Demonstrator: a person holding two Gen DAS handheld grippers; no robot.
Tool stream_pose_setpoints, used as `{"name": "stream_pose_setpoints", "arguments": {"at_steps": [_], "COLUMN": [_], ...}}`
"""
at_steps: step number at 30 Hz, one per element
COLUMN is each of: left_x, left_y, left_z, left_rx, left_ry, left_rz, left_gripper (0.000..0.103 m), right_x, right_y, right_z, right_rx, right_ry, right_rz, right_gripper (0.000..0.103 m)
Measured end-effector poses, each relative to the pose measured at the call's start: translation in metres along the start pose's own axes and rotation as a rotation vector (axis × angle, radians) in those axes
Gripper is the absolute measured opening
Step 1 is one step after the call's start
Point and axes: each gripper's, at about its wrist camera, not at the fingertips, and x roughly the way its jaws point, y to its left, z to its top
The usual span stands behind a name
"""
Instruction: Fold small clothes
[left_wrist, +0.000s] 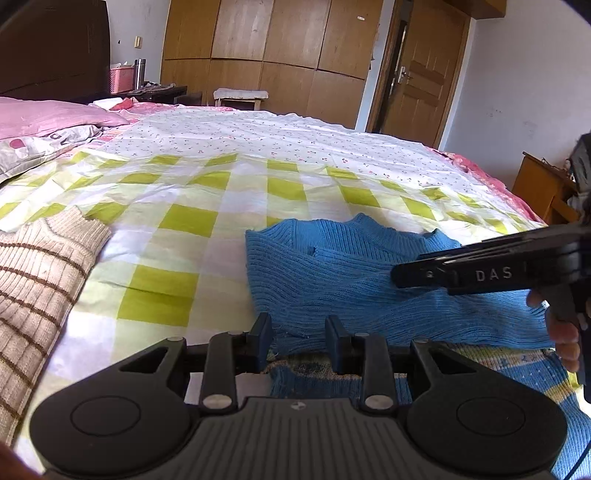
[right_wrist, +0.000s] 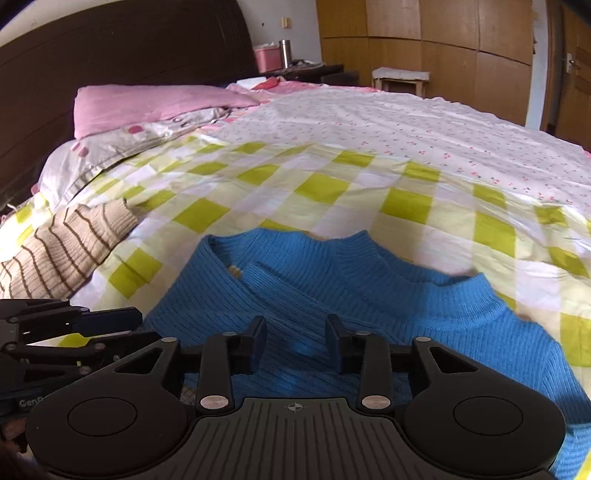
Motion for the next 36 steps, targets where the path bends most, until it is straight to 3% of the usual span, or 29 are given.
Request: {"name": "stream_pose_setpoints", "arguments": {"at_steps": [5, 6, 7, 8, 10, 15, 16, 19, 22, 25, 28, 31, 36], "left_x": [0.004, 0.005, 0.005, 0.006, 0.006, 0.007, 0.008, 0.011, 0.010, 0.010, 0.014, 0.014, 0.013], "left_y": [0.014, 0.016, 0.018, 0.020, 0.021, 0.021, 0.020, 0.018, 0.018, 0.021, 0.023, 0.024, 0.019], "left_z": [0.001, 0.001, 0.001, 0.000, 0.001, 0.001, -0.001, -0.003, -0.003, -0.002, -0.003, -0.003, -0.005], "left_rx": [-0.024, -0.030, -0.036, -0.040, -0.047, -0.043, -0.042, -0.024, -0.018, -0.025, -0.022, -0.028, 0.002], "left_ry": [0.006, 0.009, 0.013, 0.015, 0.014, 0.012, 0.020, 0.042, 0.043, 0.045, 0.058, 0.060, 0.058], "left_rz": [-0.025, -0.027, -0.031, -0.034, -0.040, -0.051, -0.048, -0.042, -0.038, -0.037, -0.007, -0.001, 0.020], "left_gripper": [0.037, 0.037, 0.037, 0.037, 0.037, 0.038, 0.037, 0.038, 0.038, 0.038, 0.040, 0.040, 0.040], "right_x": [0.026, 0.026, 0.024, 0.023, 0.019, 0.015, 0.022, 0.030, 0.011, -0.018, -0.039, -0.042, -0.068], "right_y": [0.005, 0.009, 0.011, 0.012, 0.012, 0.004, 0.003, 0.005, 0.001, -0.001, -0.014, -0.043, -0.080], "right_z": [0.002, 0.001, 0.002, 0.003, 0.007, 0.015, 0.014, 0.007, 0.008, -0.001, -0.022, -0.051, -0.070], "right_rx": [-0.057, -0.076, -0.084, -0.083, -0.085, -0.001, 0.006, -0.010, 0.029, 0.013, 0.009, 0.065, 0.198], "right_ry": [0.122, 0.122, 0.127, 0.129, 0.102, -0.015, 0.009, 0.033, -0.004, -0.040, -0.012, 0.080, 0.051], "right_rz": [0.012, 0.010, 0.015, 0.008, -0.018, -0.088, -0.090, -0.105, -0.087, -0.101, -0.154, -0.273, -0.319], "right_gripper": [0.037, 0.028, 0.014, 0.007, 0.005, 0.007, 0.013, 0.014, 0.022, 0.023, 0.025, 0.025, 0.026]}}
